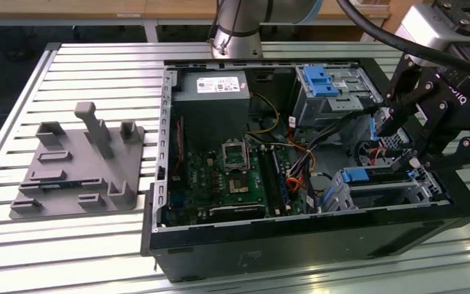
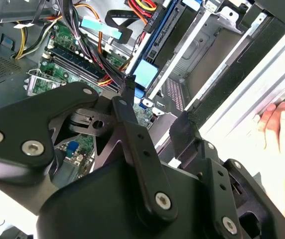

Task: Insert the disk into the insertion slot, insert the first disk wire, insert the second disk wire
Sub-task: 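Insert the first disk wire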

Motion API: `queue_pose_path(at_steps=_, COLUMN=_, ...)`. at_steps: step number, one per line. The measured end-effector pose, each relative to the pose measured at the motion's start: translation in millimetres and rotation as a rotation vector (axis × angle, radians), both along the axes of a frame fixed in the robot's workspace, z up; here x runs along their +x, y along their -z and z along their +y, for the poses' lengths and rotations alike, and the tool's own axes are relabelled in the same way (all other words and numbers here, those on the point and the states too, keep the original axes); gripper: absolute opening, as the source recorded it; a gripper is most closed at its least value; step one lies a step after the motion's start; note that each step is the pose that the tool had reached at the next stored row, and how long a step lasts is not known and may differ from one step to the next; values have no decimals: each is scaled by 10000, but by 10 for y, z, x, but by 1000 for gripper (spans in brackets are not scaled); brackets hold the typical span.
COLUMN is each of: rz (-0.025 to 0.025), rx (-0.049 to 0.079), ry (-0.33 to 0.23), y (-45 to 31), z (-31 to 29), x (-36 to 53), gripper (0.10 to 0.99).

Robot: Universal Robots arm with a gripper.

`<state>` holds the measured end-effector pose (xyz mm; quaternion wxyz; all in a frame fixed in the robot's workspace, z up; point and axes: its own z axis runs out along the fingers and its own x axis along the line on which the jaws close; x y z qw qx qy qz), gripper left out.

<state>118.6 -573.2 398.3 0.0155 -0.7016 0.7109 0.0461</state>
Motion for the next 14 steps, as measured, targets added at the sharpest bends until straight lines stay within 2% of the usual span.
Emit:
queue_pose_path(at_steps=8, rz=0, rx=-6, ry=0, y=3, z=10, x=0, gripper=557)
queue_pose_path(at_steps=9, rz=0, rx=-41, ry=0, y=4, z=38, x=0, gripper=557)
queue_pose_path(at_steps=12, rz=0, rx=-237, ry=-1, y=1, z=170, x=0, gripper=557)
queue_pose_path(at_steps=14, rz=0, rx=-279, ry=0, y=2, z=258, x=0, gripper=557)
